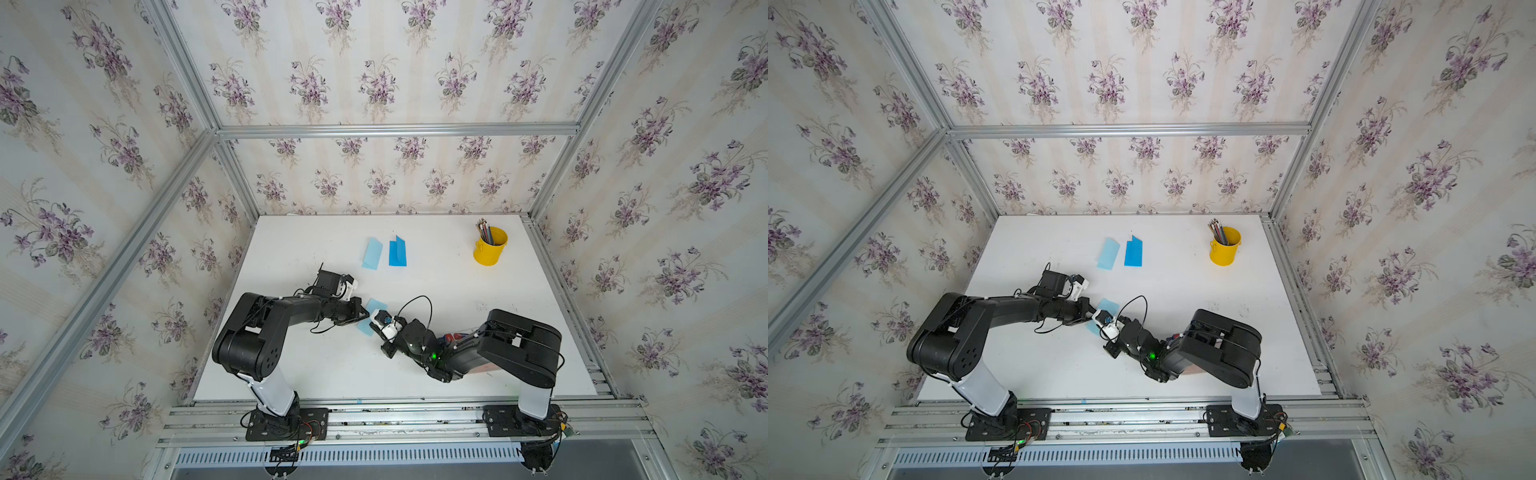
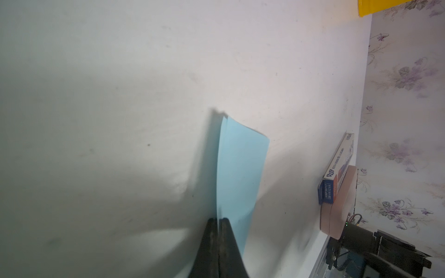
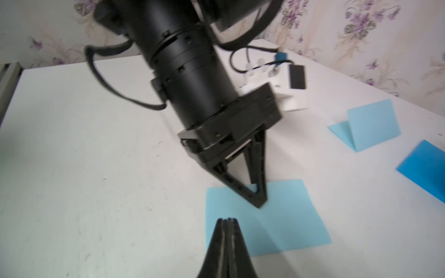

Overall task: Fold the square paper along the opposite sides
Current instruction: Smooth out the paper at the center of the board.

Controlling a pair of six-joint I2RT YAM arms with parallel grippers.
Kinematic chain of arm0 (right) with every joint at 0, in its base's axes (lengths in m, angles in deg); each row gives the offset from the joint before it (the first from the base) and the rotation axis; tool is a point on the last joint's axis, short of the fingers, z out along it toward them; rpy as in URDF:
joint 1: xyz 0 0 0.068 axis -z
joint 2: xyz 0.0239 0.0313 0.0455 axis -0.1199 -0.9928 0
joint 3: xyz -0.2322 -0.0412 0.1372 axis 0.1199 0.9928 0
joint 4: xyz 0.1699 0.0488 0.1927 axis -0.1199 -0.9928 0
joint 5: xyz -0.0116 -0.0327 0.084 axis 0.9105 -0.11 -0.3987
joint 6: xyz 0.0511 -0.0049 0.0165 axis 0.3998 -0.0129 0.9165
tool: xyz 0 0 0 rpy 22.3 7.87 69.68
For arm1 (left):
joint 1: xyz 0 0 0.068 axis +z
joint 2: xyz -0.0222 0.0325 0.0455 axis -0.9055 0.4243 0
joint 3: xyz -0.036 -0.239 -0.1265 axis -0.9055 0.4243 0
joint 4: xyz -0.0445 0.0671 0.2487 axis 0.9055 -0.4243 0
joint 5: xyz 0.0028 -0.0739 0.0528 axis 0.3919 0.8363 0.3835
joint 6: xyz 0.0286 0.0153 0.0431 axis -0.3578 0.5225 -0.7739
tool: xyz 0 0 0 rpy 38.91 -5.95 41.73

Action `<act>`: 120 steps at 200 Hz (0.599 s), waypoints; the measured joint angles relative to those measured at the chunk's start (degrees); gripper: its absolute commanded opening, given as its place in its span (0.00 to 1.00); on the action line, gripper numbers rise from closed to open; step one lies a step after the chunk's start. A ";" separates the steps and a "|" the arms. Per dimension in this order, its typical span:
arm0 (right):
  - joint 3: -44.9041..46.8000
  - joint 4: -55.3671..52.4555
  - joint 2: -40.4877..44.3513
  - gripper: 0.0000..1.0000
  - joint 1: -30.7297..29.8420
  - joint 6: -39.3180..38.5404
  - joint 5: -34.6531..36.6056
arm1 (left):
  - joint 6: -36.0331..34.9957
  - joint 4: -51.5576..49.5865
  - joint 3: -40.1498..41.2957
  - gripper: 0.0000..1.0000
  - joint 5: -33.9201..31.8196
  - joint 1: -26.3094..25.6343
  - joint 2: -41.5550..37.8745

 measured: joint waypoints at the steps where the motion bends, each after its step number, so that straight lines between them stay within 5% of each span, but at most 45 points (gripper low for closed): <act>1: 0.04 -0.07 0.11 0.00 0.09 0.11 0.15 | 0.00 0.04 0.04 0.00 -0.02 0.00 -0.04; 48: -1.16 -5.73 1.68 0.00 4.96 5.55 6.27 | 3.80 1.66 1.16 0.00 -4.24 -2.27 -1.99; 120: -3.91 -8.31 -1.97 0.00 8.13 10.67 4.50 | 5.92 2.43 1.25 0.00 -7.15 -4.09 -2.56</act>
